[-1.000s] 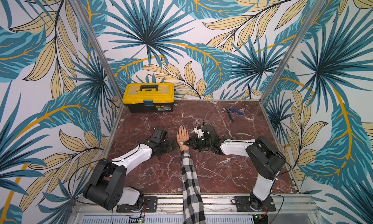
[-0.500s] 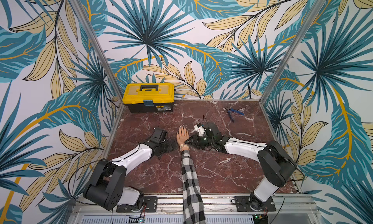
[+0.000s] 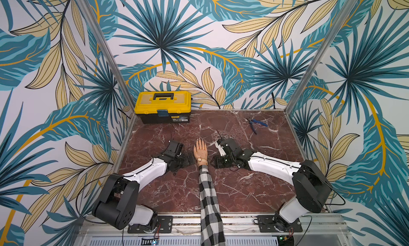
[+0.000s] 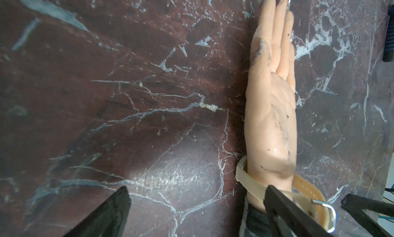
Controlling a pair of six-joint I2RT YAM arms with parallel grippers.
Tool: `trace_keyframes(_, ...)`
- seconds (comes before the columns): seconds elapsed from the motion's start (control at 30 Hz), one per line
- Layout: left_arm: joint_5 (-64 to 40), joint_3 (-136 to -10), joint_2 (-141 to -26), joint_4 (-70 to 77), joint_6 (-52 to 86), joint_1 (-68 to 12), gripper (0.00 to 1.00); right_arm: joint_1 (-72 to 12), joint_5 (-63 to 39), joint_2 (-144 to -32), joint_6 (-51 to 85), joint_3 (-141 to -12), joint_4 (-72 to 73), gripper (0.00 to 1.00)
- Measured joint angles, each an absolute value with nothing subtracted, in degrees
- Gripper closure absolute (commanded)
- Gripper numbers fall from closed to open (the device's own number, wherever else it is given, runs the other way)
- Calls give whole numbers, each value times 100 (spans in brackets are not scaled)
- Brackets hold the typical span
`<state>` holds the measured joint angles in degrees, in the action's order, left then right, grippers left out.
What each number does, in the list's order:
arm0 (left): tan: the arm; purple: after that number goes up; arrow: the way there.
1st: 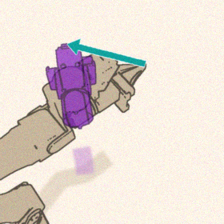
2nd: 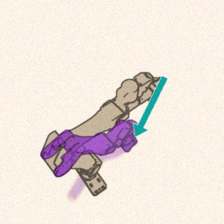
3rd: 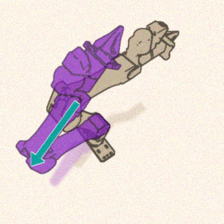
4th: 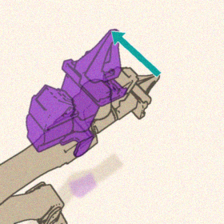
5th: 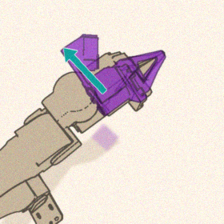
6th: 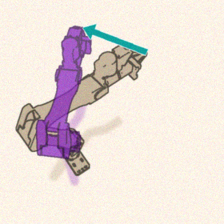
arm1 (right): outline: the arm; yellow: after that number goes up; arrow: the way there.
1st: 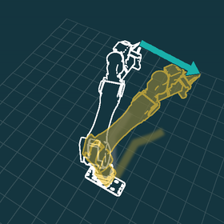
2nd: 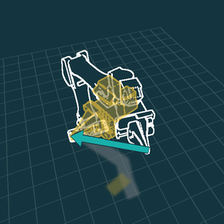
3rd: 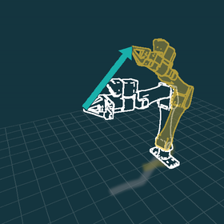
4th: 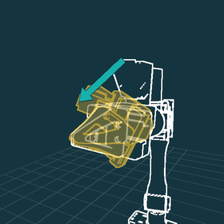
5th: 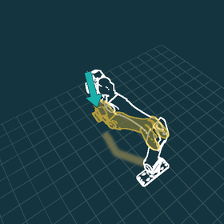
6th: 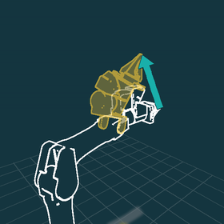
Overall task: Take off the watch
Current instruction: Untie the watch from the hand.
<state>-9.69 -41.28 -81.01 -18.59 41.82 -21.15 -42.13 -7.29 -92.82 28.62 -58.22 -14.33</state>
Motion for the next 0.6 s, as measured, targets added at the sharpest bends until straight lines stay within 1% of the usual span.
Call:
trace_keyframes(0.27,-1039,-4252,-8243,-1828,4294,-2091,1,-4805,257,-9470,2257,-5981,-1308,46)
trace_keyframes(0.37,-1052,-4270,-8252,-1815,4320,-2078,1,-4958,460,-9618,2093,-5981,-1140,47)
trace_keyframes(0.6,-1098,-4270,-8252,-1802,4355,-2014,1,-5015,718,-9922,1946,-6088,-893,50)
